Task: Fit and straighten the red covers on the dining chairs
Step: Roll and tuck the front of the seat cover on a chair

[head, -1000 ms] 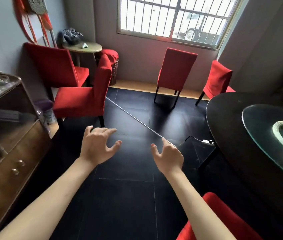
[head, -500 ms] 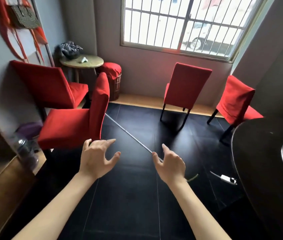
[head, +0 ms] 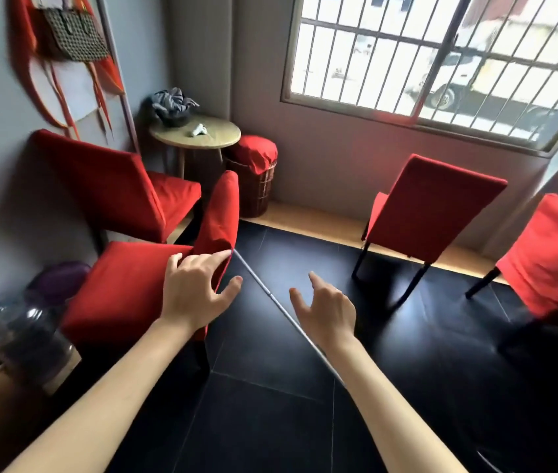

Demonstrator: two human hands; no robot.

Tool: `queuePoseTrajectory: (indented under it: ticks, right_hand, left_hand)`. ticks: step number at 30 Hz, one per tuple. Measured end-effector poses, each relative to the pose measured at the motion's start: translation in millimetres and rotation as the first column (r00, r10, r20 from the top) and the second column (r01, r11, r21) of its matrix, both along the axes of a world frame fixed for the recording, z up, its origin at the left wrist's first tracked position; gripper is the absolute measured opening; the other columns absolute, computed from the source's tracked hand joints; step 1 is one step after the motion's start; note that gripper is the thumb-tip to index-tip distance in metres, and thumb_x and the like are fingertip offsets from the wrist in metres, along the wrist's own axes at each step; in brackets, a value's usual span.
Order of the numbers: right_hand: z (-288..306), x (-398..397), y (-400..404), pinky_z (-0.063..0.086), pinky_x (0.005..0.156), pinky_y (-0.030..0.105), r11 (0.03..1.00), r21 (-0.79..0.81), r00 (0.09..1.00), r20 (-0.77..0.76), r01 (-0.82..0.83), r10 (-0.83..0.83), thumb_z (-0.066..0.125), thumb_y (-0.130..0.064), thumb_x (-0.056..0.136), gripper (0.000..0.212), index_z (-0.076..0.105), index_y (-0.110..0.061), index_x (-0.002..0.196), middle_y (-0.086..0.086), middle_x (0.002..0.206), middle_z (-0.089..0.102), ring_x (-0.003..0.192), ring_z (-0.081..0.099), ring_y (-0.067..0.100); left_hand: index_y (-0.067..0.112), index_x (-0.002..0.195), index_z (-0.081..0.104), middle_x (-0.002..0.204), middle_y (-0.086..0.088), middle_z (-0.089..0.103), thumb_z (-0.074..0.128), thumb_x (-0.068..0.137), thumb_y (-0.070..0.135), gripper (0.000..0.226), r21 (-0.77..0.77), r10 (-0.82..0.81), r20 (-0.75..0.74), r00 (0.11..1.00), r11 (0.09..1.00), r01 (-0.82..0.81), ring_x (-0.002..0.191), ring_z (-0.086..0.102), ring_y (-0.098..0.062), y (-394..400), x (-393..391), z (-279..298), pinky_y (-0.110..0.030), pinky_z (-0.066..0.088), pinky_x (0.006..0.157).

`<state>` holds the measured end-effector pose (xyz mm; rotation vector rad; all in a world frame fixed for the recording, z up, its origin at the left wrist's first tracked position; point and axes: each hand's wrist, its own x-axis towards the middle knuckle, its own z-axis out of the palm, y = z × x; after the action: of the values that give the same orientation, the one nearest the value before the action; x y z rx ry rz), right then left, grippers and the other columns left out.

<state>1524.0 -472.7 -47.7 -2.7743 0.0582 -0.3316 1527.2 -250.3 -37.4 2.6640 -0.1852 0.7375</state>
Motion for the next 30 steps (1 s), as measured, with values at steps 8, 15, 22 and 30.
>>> queuePoseTrajectory:
  ticks: [8, 15, 22, 30]
  right_hand:
    - [5, 187, 11, 0.041, 0.071, 0.034, 0.996, -0.038, 0.996, 0.029, -0.08, 0.081, 0.042, -0.055, 0.093, 0.059, 0.046, -0.017, 0.139, 0.008, 0.114, 0.067, 0.101, 0.063, 0.03]
    - [-16, 343, -11, 0.033, 0.067, 0.032, 0.972, -0.107, 0.977, -0.059, -0.211, 0.206, 0.04, -0.056, 0.094, 0.055, 0.045, -0.019, 0.135, 0.007, 0.11, 0.065, 0.099, 0.062, 0.031]
    - [-34, 475, -10, 0.032, 0.063, 0.03, 0.826, -0.157, 0.839, -0.051, -0.542, 0.541, 0.042, -0.056, 0.093, 0.056, 0.046, -0.018, 0.133, 0.006, 0.107, 0.065, 0.096, 0.063, 0.031]
    - [-51, 549, 40, 0.025, 0.048, 0.028, 0.607, -0.148, 0.621, -0.089, -0.781, 0.778, 0.041, -0.056, 0.092, 0.049, 0.051, -0.017, 0.12, 0.0, 0.084, 0.061, 0.077, 0.062, 0.024]
  left_hand:
    - [0.017, 0.118, 0.067, 0.099, -0.004, 0.072, 0.039, 0.077, 0.059, 0.065, -0.024, 0.088, -0.051, 0.995, 0.996, -0.089, 0.095, 0.066, -0.028, 0, 173, -7, -0.045, 0.032, 0.098]
    - [0.014, 0.119, 0.067, 0.114, -0.006, 0.068, 0.042, 0.076, 0.057, 0.065, -0.091, 0.255, -0.086, 0.963, 0.961, -0.262, 0.102, 0.065, -0.027, -26, 288, -36, -0.051, 0.041, 0.095]
    - [0.014, 0.126, 0.063, 0.121, -0.008, 0.065, 0.036, 0.075, 0.061, 0.074, -0.112, 0.569, -0.21, 0.795, 0.794, -0.597, 0.111, 0.061, -0.026, -56, 350, -71, -0.044, 0.037, 0.095]
    - [0.015, 0.122, 0.066, 0.111, -0.007, 0.069, 0.04, 0.077, 0.058, 0.068, -0.091, 0.78, -0.25, 0.574, 0.572, -0.816, 0.1, 0.065, -0.026, -65, 371, -82, -0.041, 0.039, 0.088]
